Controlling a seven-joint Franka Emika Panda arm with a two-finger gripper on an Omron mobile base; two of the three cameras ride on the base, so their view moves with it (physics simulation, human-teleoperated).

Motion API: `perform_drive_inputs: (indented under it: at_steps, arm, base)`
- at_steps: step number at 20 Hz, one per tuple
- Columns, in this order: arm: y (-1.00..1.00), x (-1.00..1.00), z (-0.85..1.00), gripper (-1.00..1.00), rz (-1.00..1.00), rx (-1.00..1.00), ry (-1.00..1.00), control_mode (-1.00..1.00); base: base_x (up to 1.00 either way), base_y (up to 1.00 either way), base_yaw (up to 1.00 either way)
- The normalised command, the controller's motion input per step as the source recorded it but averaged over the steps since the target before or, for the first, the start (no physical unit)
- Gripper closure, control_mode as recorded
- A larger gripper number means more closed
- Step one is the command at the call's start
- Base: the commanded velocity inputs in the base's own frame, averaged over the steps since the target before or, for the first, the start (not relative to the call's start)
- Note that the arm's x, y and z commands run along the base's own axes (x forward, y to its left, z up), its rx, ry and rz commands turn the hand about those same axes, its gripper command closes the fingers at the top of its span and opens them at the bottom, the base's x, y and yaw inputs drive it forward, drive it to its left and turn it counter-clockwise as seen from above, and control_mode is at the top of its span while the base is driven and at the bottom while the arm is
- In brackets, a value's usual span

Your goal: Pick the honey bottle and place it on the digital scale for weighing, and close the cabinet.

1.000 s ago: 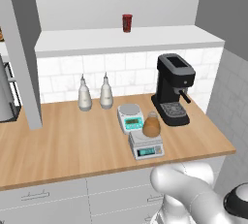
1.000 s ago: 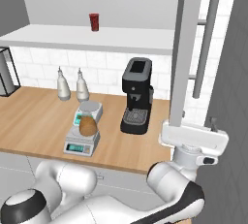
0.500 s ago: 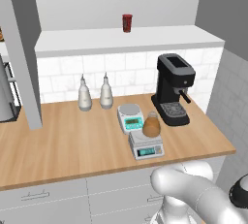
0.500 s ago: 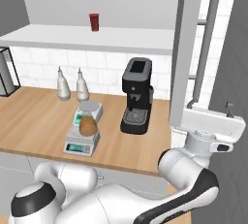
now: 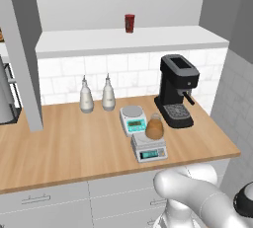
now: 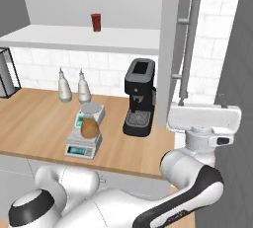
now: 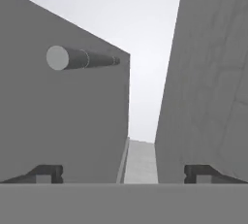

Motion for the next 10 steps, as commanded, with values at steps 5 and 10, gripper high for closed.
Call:
perform_drive_inputs:
  at_steps: [5,10]
  arm:
    - [1.0,0.11,0.8,-1.0,-0.04,-0.39,0.4,-1.0]
    - [1.0,0.48,0.53,-1.0,-0.05,-0.43,0.78,-1.0]
  base:
    - [0.0,0.0,0.0]
    - [0.0,0.0,0.0]
